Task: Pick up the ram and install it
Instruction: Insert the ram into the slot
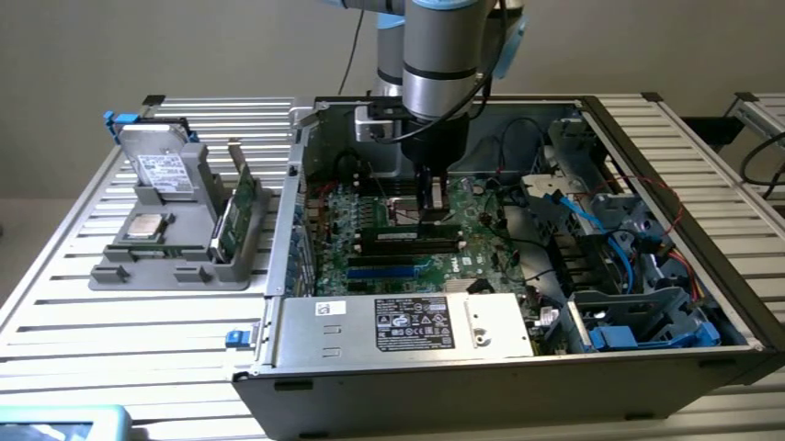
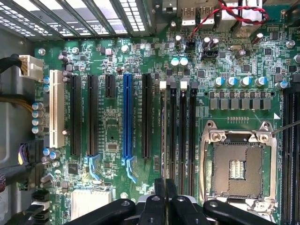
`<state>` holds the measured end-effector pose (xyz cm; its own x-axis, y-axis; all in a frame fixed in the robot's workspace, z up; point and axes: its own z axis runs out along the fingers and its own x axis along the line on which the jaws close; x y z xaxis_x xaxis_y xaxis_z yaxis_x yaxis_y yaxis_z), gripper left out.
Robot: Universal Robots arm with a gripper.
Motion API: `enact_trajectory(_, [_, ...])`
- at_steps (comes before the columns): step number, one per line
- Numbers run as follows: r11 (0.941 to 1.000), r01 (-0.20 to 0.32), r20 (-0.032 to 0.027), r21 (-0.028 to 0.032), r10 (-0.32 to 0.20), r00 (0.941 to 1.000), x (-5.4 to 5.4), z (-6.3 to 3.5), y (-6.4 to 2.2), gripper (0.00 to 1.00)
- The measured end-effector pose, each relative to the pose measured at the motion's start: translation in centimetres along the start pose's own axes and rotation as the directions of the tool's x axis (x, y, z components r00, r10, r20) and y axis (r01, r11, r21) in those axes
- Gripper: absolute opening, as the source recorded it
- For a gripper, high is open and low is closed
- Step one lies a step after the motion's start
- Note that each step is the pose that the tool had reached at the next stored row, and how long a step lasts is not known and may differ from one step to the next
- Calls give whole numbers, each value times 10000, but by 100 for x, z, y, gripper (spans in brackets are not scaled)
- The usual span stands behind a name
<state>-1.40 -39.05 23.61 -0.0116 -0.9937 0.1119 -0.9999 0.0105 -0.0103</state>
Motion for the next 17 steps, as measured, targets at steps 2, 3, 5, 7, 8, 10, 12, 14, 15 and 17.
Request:
enact_trajectory(2, [10000, -1, -2, 12, 1, 10000, 0, 4, 0, 12])
enact_trajectory(3, [10000, -2, -2, 16, 2, 10000, -1, 7, 1, 12])
enact_trajectory(5, [10000, -2, -2, 24, 2, 10000, -2, 13, 0, 12])
enact_trajectory(7, [10000, -4, -3, 27, 4, 10000, -3, 19, 2, 12])
enact_trajectory(8, [10000, -4, -6, 27, 4, 10000, -2, 20, 4, 12])
enact_trajectory(10, [10000, -3, -5, 27, 3, 10000, -2, 23, 5, 12])
enact_trajectory(12, [10000, -3, -4, 28, 3, 10000, -2, 26, 6, 12])
enact_trajectory(14, [10000, -5, -2, 29, 5, 10000, 1, 29, 6, 12])
enact_trajectory(15, [10000, -5, -5, 27, 5, 10000, 2, 30, 6, 12])
enact_trajectory(17, [10000, -3, -6, 27, 3, 10000, 2, 33, 6, 12])
